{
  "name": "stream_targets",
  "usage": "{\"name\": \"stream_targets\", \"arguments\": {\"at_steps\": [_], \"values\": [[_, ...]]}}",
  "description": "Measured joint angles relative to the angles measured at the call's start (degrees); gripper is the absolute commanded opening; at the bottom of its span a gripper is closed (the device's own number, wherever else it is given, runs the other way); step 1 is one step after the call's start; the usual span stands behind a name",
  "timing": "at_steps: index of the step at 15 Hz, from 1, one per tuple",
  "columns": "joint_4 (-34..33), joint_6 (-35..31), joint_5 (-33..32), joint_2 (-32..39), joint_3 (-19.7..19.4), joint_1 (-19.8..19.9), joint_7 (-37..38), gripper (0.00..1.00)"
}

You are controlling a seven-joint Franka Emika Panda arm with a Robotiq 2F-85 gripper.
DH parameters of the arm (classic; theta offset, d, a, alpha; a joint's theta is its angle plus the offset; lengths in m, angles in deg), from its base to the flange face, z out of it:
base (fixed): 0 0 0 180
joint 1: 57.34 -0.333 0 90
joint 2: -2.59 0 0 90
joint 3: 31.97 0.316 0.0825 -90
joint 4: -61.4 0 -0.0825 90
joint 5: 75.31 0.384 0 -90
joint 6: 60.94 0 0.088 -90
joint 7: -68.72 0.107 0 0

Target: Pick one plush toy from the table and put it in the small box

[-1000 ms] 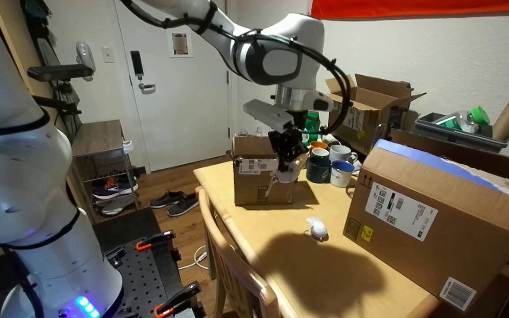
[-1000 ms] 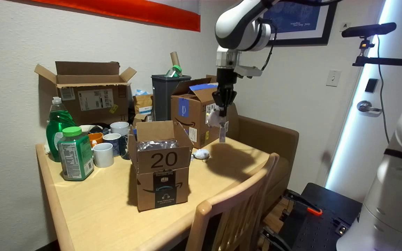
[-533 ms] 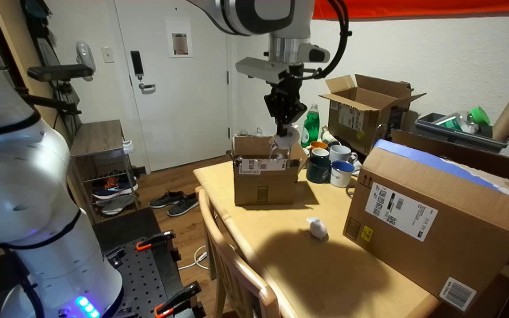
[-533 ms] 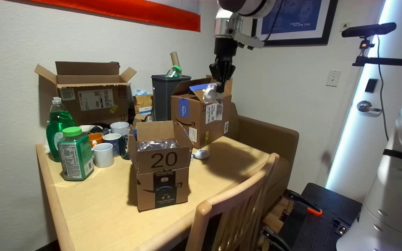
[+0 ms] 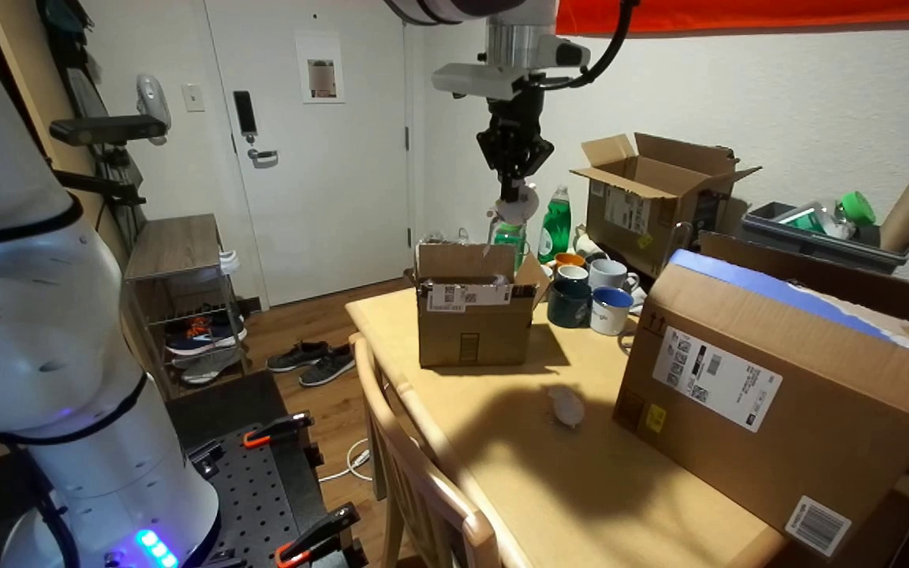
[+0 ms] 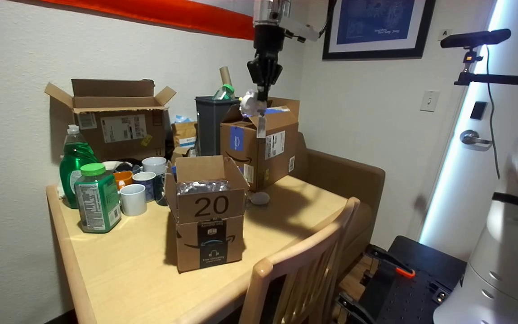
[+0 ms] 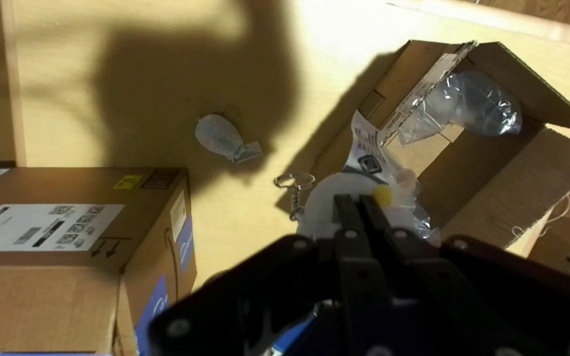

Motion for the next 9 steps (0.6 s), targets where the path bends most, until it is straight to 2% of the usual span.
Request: {"name": "stream_targets", "arguments": {"at_steps": [9], "values": [[-13.31,3.11,-0.07,11.41,1.83,-2.19,0.0,0.01]]}}
